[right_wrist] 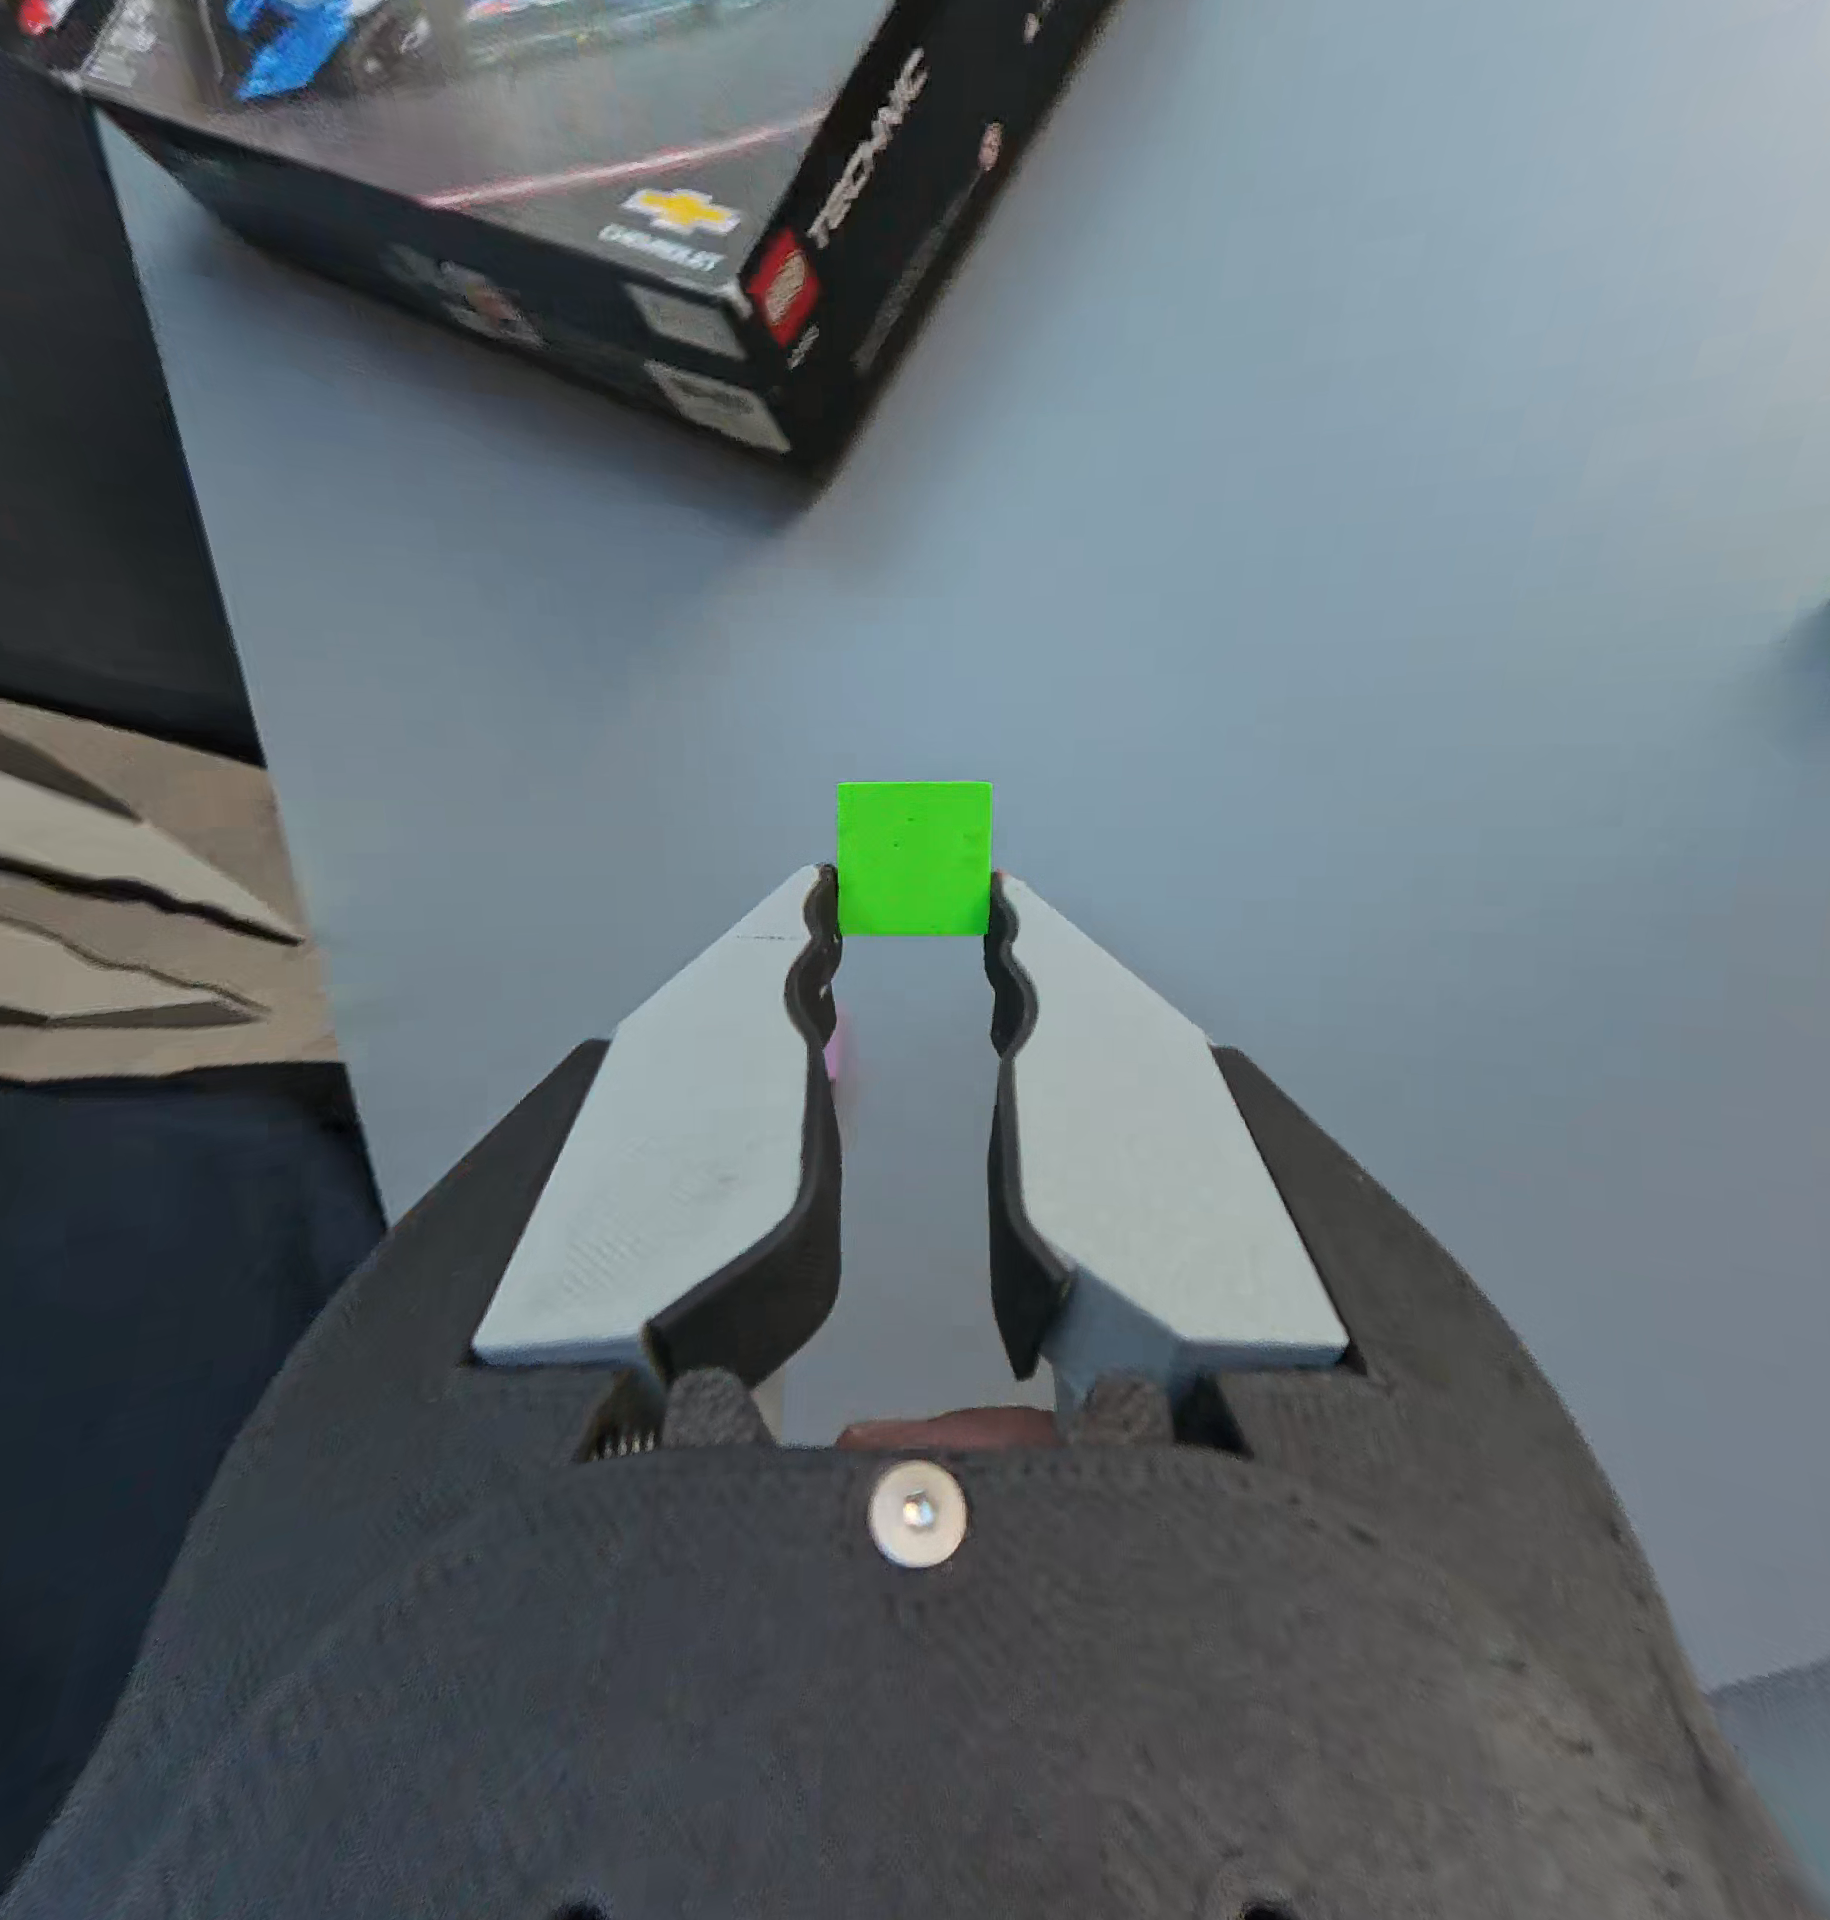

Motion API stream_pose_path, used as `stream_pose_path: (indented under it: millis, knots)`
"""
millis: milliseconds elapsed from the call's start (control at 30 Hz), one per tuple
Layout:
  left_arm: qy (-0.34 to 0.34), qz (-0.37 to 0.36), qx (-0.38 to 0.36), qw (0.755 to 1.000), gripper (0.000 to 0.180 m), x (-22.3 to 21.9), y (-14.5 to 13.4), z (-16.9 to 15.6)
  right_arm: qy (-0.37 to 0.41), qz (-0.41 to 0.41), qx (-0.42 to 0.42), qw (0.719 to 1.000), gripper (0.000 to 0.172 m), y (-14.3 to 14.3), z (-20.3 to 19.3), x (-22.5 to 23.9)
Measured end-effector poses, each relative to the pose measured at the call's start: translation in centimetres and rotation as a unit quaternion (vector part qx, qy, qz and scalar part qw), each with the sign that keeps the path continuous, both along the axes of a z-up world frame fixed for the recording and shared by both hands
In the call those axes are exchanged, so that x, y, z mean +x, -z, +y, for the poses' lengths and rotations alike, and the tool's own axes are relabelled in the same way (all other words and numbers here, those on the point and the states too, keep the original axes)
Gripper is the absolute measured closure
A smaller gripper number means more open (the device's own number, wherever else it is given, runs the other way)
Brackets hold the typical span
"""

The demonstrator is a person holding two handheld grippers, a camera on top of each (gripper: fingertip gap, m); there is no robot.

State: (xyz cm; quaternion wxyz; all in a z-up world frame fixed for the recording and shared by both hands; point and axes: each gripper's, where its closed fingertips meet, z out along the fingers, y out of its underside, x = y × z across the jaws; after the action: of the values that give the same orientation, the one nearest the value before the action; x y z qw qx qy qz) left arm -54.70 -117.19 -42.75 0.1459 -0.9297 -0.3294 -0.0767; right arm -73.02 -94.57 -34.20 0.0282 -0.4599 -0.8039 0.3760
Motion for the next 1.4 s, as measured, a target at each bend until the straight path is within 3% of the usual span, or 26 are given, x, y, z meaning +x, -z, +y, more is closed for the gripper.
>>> stream_pose_path:
  millis: [133,367,433,567,700,833,900,967,1100,1233,1400]
  knots:
    - [0.038,0.018,0.023,0.999,0.156,-1.1,-0.5,1.2,-0.028,0.013,0.054,0.998,0.147,-0.7,-1.6,5.0]
    - [0.094,0.023,0.037,0.995,0.156,-2.3,-0.3,2.2,-0.054,-0.015,0.146,0.988,0.147,3.7,-3.2,7.1]
    - [0.101,0.021,0.041,0.994,0.156,-2.4,-0.2,2.3,-0.049,-0.019,0.149,0.988,0.145,4.4,-3.6,7.1]
    - [0.112,0.016,0.04,0.993,0.156,-2.2,0.1,2.0,-0.035,-0.036,0.16,0.986,0.121,5.8,-3.4,7.4]
    - [0.107,0.013,0.04,0.993,0.157,-2.4,0.2,1.5,-0.014,-0.026,0.106,0.994,0.116,3.6,-3.3,7.2]
    - [0.081,0.01,0.033,0.996,0.157,-2.8,0.3,0.9,0.042,0.026,0.04,0.998,0.123,-0.8,-0.1,3.1]
    - [0.063,0.007,0.027,0.998,0.157,-2.9,0.3,0.8,0.072,0.036,0.053,0.995,0.116,-1.1,3.7,-0.5]
    - [0.043,0.005,0.02,0.999,0.156,-2.8,0.1,0.7,0.081,0.033,0.086,0.992,0.108,-0.4,7.5,-4.3]
    - [-0.008,0.0,0.006,1.0,0.156,-1.8,-0.4,0.6,0.04,0.024,0.154,0.987,0.109,1.9,12.6,-11.8]
    - [-0.063,-0.004,-0.014,0.998,0.156,0.0,-0.8,-0.1,-0.049,0.024,0.213,0.975,0.114,4.0,13.2,-17.0]
    - [-0.13,-0.018,-0.03,0.991,0.156,2.3,-0.9,-0.5,-0.142,-0.021,0.297,0.944,0.127,9.2,13.6,-19.0]
